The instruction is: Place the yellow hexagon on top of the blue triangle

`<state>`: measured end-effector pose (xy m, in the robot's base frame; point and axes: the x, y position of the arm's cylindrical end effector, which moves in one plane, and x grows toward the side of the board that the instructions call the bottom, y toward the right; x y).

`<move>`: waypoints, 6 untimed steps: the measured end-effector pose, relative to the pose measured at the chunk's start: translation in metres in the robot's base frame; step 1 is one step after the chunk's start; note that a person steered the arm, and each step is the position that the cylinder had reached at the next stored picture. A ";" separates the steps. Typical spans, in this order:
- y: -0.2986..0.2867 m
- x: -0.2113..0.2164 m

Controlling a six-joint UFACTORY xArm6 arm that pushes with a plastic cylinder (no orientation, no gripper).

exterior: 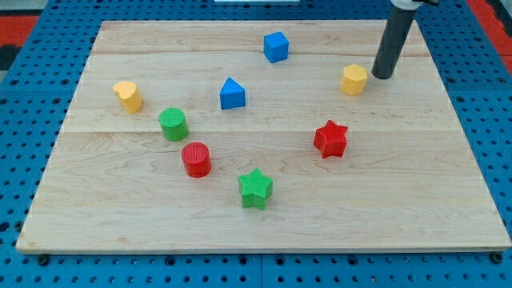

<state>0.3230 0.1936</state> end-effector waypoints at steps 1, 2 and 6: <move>-0.096 0.017; -0.071 0.014; -0.198 0.017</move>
